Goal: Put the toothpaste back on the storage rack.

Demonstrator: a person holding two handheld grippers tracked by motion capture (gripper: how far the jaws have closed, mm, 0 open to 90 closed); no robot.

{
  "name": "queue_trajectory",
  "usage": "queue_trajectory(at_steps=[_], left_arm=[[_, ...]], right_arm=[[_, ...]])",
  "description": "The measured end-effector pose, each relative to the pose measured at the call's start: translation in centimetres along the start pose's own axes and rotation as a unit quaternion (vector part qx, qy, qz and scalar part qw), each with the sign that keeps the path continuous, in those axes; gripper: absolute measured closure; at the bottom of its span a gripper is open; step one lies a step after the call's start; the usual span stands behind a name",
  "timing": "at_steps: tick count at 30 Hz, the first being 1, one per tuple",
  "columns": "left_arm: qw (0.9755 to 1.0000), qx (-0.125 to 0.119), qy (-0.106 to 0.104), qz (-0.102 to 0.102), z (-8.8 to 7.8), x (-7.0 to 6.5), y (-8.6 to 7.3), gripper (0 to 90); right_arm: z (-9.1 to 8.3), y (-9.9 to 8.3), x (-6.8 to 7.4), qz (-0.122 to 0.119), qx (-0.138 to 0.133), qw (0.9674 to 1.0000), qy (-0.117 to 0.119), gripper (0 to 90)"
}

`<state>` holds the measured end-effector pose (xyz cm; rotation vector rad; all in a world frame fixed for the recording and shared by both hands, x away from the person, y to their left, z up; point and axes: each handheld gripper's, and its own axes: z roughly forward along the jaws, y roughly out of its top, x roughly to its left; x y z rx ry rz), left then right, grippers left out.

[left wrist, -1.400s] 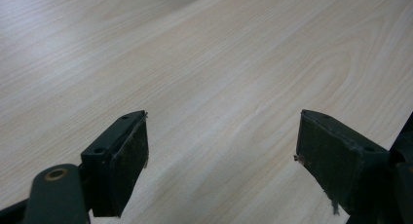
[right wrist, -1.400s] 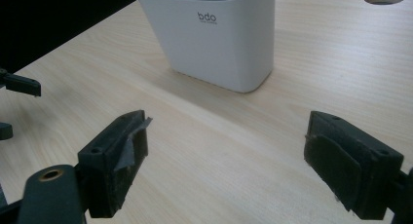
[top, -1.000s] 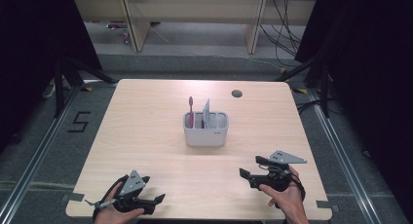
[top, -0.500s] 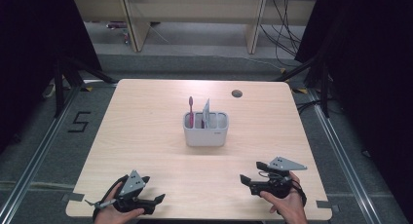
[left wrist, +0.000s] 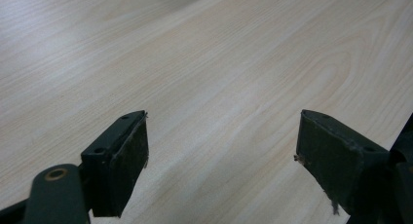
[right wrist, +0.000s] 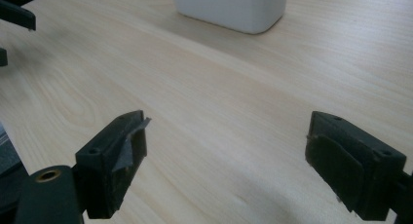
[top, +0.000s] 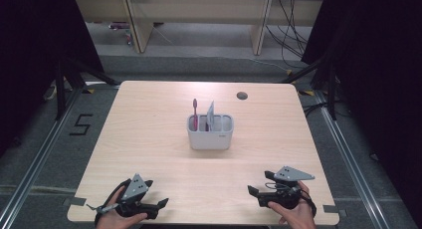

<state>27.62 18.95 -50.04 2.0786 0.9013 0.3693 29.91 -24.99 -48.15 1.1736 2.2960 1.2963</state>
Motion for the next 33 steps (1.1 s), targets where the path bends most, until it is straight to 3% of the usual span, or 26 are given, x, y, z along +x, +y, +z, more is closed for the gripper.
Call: queue_trajectory(at_steps=[3,5,7,8,9,10,11,12,13,14,16,20,21,22,23,25,29,30,31,32,33], left_arm=[[1.0000,0.000,0.000,0.000,0.0,0.0,0.0,18.8],[1.0000,0.001,0.000,0.000,0.0,0.0,0.0,18.7],[1.0000,0.001,0.000,0.001,0.0,0.0,0.0,18.6],[1.0000,0.000,0.000,0.000,0.0,0.0,0.0,18.6],[1.0000,0.000,0.000,0.000,0.0,0.0,0.0,18.6],[1.0000,0.000,0.000,0.000,0.0,0.0,0.0,18.6],[1.0000,0.000,0.000,0.001,0.0,0.0,0.0,18.6],[1.0000,0.000,0.000,0.000,0.0,0.0,0.0,18.6],[1.0000,0.000,0.000,0.001,0.0,0.0,0.0,18.5],[1.0000,0.000,0.000,0.001,0.0,0.0,0.0,18.6],[1.0000,0.001,0.000,0.003,0.0,0.0,0.0,18.5],[1.0000,0.001,0.001,0.004,0.0,-0.1,0.0,18.5],[1.0000,0.001,0.002,0.003,0.0,-0.1,0.0,18.3],[1.0000,0.002,0.002,0.004,0.0,-0.1,0.0,17.9],[1.0000,0.003,0.001,0.005,0.0,-0.1,0.0,17.9],[1.0000,0.003,-0.001,0.004,0.0,-0.2,0.0,17.9],[1.0000,0.002,0.002,0.005,0.0,-0.2,0.0,17.7],[1.0000,0.002,0.002,0.005,0.0,-0.2,0.0,17.7],[1.0000,0.002,0.002,0.005,0.0,-0.2,0.0,17.6],[1.0000,0.002,0.003,0.006,0.0,-0.2,0.0,17.6],[1.0000,0.002,0.003,0.007,0.0,-0.2,0.0,17.6]], right_arm=[[-0.2,-0.2,0.1,-0.004,0.009,1.0000,0.003,16.0],[-0.3,-0.5,0.6,0.022,0.012,0.9997,0.003,16.0],[-0.3,-0.7,0.3,-0.008,0.013,0.9999,-0.002,16.0],[-0.4,-0.8,0.6,0.006,0.023,0.9997,0.001,15.9],[-0.5,-0.8,0.4,-0.010,0.021,0.9997,-0.006,15.9],[-0.5,-1.0,0.6,0.007,0.023,0.9997,0.002,16.0],[-0.5,-1.0,0.4,-0.013,0.021,0.9997,-0.002,16.0],[-0.6,-1.2,0.6,-0.001,0.026,0.9996,-0.002,16.0],[-0.5,-1.3,0.4,-0.012,0.025,0.9996,-0.002,15.9],[-0.7,-1.4,0.6,-0.002,0.031,0.9995,-0.006,15.9],[-0.7,-1.7,0.6,-0.011,0.034,0.9993,-0.011,16.0],[-0.7,-2.1,0.7,-0.007,0.044,0.9990,0.005,15.9],[-0.7,-2.2,0.8,-0.017,0.044,0.9989,-0.002,15.9],[-0.7,-2.3,0.9,-0.004,0.049,0.9988,0.009,16.0],[-0.7,-2.4,0.7,-0.017,0.047,0.9986,0.015,16.0],[-0.8,-2.5,0.9,-0.018,0.048,0.9987,0.000,16.0],[-1.1,-2.7,1.0,-0.025,0.050,0.9984,-0.001,16.0],[-1.3,-2.8,1.3,-0.002,0.058,0.9983,0.000,16.0],[-1.4,-2.9,1.3,0.003,0.061,0.9981,-0.001,16.0],[-1.2,-2.9,0.9,-0.021,0.052,0.9984,0.009,16.0],[-1.3,-3.0,0.8,-0.021,0.058,0.9979,0.016,16.0]])
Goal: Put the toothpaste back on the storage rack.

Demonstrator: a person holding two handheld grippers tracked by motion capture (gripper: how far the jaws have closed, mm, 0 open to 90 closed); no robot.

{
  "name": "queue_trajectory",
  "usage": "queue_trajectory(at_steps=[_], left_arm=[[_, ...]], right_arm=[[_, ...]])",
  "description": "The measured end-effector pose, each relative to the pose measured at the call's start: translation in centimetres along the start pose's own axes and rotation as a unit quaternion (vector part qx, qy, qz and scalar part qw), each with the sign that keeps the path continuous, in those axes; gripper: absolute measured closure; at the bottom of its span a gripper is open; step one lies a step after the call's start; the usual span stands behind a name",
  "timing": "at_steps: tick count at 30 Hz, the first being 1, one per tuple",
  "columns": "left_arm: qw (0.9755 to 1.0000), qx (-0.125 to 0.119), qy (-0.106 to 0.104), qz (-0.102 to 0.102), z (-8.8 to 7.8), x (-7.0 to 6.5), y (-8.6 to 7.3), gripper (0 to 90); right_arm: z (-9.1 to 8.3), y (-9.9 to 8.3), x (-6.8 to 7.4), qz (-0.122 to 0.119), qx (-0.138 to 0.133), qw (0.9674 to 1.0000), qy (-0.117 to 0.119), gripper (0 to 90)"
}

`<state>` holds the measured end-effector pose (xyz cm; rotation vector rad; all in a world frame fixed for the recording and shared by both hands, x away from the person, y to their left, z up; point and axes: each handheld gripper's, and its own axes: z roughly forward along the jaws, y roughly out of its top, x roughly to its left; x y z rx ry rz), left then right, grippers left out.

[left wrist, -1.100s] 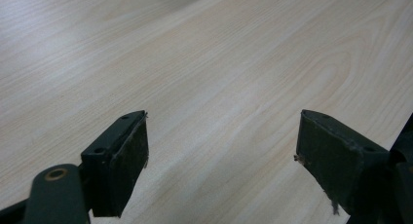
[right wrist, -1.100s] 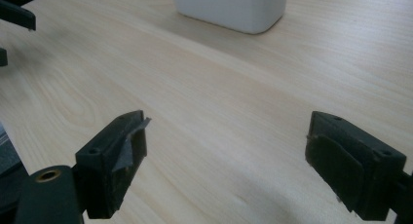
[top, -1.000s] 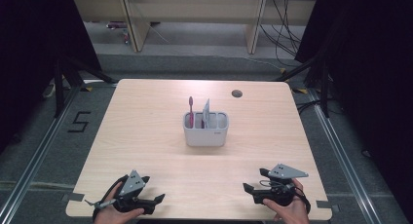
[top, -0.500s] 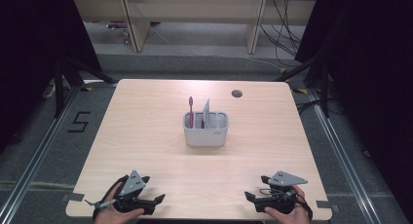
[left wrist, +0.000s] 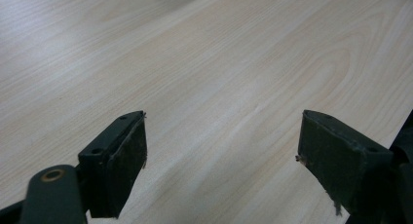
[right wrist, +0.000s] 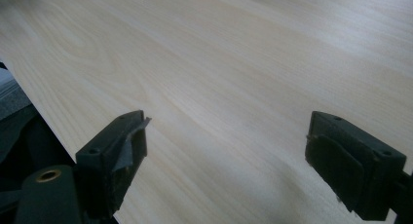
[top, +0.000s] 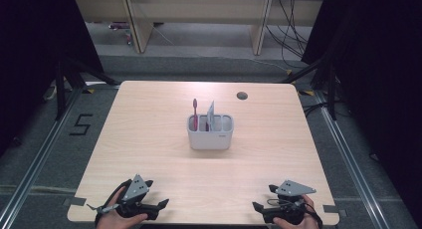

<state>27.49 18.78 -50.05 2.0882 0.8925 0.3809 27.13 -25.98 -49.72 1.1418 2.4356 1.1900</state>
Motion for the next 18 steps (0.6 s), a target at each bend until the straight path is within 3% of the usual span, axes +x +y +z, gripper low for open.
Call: queue_trajectory(at_steps=[1,2,5,8,18], left_arm=[[1.0000,-0.001,0.001,0.000,0.02,-0.01,-0.01,17.7],[1.0000,-0.001,0.001,0.000,0.02,-0.02,-0.01,17.6],[1.0000,0.000,0.001,0.000,0.04,0.01,-0.03,17.6],[1.0000,-0.001,0.002,0.001,0.03,0.05,-0.02,17.6],[1.0000,-0.001,0.002,0.000,0.05,0.03,-0.02,17.6]], right_arm=[[-0.12,-0.15,0.32,0.018,0.002,0.9998,-0.008,16.0],[-0.15,-0.20,0.05,-0.004,-0.001,0.9997,-0.022,16.0],[-0.28,-0.35,0.22,0.001,0.005,0.9997,-0.023,16.1],[-0.27,-0.36,0.08,-0.005,0.008,1.0000,-0.002,16.0],[-0.32,-0.48,0.18,-0.001,0.008,0.9999,-0.009,16.1]])
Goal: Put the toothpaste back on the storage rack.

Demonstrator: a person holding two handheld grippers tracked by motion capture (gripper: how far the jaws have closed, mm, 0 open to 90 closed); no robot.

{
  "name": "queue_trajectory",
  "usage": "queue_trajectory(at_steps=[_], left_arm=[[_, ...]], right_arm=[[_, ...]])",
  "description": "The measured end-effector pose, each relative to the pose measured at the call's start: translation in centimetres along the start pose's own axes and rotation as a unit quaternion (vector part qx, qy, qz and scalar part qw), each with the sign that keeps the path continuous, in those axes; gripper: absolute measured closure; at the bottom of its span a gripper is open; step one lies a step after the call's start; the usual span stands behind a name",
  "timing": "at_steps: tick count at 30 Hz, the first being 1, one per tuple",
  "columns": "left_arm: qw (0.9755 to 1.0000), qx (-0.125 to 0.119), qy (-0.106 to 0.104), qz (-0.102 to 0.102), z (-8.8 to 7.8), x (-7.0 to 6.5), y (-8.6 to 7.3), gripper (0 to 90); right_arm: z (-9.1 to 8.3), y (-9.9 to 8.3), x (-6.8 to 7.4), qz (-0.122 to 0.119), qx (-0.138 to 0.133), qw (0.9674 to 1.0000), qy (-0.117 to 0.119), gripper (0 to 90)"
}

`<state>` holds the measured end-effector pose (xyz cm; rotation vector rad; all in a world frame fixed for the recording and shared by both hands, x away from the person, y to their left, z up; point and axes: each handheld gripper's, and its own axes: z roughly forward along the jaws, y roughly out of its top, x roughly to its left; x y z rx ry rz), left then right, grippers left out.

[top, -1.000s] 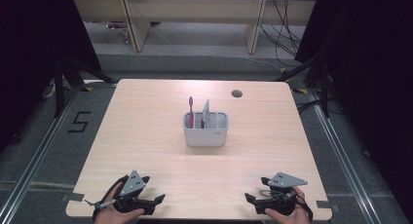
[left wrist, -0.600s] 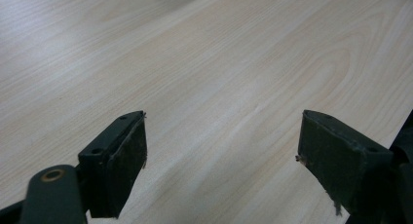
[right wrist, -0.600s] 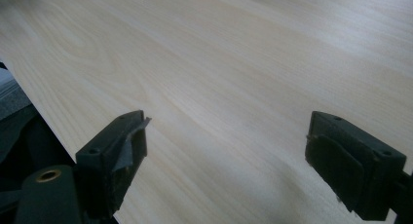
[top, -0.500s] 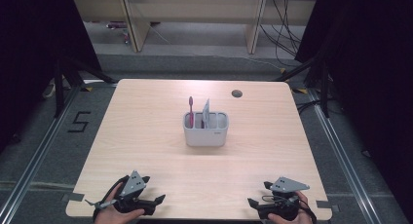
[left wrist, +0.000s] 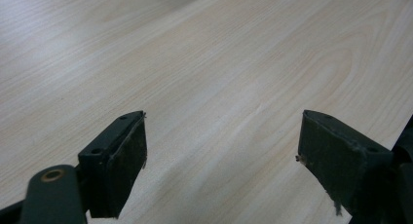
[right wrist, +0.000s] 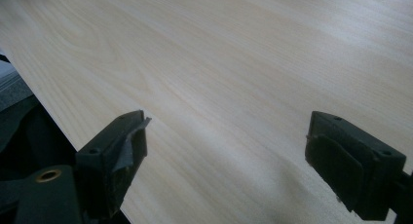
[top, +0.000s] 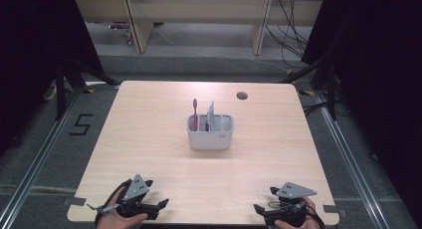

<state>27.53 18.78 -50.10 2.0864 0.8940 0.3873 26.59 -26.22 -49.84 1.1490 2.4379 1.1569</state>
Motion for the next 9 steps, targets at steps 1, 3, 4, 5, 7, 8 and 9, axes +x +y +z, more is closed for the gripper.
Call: queue_trajectory(at_steps=[1,3,4,5,7,8,9], left_arm=[[1.0000,-0.001,-0.002,0.000,0.05,0.02,-0.02,17.6],[1.0000,-0.001,0.001,0.001,0.07,0.05,-0.02,17.6],[1.0000,-0.001,0.001,0.001,0.07,0.04,-0.01,17.6],[1.0000,-0.003,0.000,0.000,0.08,0.02,-0.01,17.6],[1.0000,-0.002,-0.002,0.001,0.05,0.04,-0.01,17.6],[1.0000,-0.002,-0.002,0.001,0.05,0.04,-0.01,17.6],[1.0000,0.000,-0.001,0.001,0.00,0.02,0.01,17.6]], right_arm=[[-0.07,-0.05,0.33,0.019,0.002,0.9998,-0.002,16.0],[-0.08,0.02,-0.08,-0.009,-0.001,0.9999,-0.009,16.1],[-0.08,0.01,-0.11,-0.009,-0.002,0.9999,-0.010,16.0],[-0.08,0.01,-0.11,-0.008,-0.002,0.9999,-0.011,16.1],[-0.07,0.02,-0.11,-0.009,-0.002,0.9999,-0.009,16.1],[-0.06,0.02,-0.09,-0.008,-0.001,0.9999,-0.009,16.1],[-0.04,0.02,-0.09,-0.009,-0.001,0.9999,-0.009,16.1]])
